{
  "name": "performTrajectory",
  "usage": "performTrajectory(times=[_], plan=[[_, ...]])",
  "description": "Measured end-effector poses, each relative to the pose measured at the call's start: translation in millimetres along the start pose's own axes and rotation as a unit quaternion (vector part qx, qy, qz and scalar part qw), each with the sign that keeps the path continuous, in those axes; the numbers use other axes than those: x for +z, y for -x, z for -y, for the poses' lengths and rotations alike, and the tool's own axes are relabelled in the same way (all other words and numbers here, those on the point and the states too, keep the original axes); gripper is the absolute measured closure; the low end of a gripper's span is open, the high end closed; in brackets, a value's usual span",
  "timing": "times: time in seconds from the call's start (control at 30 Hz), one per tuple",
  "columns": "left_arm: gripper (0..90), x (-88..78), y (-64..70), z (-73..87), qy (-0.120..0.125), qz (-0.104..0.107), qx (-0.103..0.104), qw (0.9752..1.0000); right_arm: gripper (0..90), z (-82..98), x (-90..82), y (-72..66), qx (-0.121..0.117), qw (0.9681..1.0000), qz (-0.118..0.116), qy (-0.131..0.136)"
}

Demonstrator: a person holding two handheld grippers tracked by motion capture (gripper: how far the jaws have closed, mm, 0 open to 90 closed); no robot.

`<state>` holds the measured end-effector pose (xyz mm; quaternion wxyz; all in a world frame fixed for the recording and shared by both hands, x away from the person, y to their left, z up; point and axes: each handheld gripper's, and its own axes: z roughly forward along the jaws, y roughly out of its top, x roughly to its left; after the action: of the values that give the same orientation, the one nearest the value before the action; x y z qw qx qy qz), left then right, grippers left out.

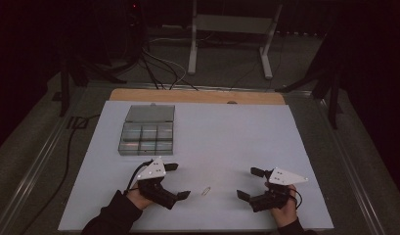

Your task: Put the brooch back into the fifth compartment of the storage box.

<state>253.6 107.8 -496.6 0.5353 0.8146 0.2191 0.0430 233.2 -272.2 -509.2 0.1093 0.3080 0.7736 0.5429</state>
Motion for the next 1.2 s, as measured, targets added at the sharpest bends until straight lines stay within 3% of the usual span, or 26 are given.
performTrajectory(times=[0.27,0.47,0.7,0.9,0.93,1.2], plan=[[1.2,18.7,8.5,-3.5,-0.002,0.004,0.0,1.0,0.0,0.1,-0.1,-0.2,-0.001,1.0,-0.001,-0.002],[1.2,34.5,18.3,-1.4,-0.024,0.008,0.007,0.9996,0.0,0.1,-0.2,0.1,0.0,1.0,-0.004,-0.003],[1.2,49.5,22.5,1.8,-0.047,0.011,-0.012,0.9988,0.0,-0.1,-0.4,0.2,-0.001,1.0,-0.005,-0.004],[1.2,58.7,25.7,3.8,-0.07,0.0,-0.013,0.9975,0.0,-0.4,-0.9,-0.2,-0.002,1.0,-0.005,-0.004],[1.2,61.4,27.3,4.4,-0.076,-0.01,-0.014,0.997,0.0,-0.4,-1.0,0.1,-0.002,1.0,-0.005,-0.003],[10.8,69.7,37.4,4.9,-0.099,-0.033,0.007,0.9945,0.0,-0.4,-1.0,-0.6,-0.006,0.9999,-0.005,-0.007]])
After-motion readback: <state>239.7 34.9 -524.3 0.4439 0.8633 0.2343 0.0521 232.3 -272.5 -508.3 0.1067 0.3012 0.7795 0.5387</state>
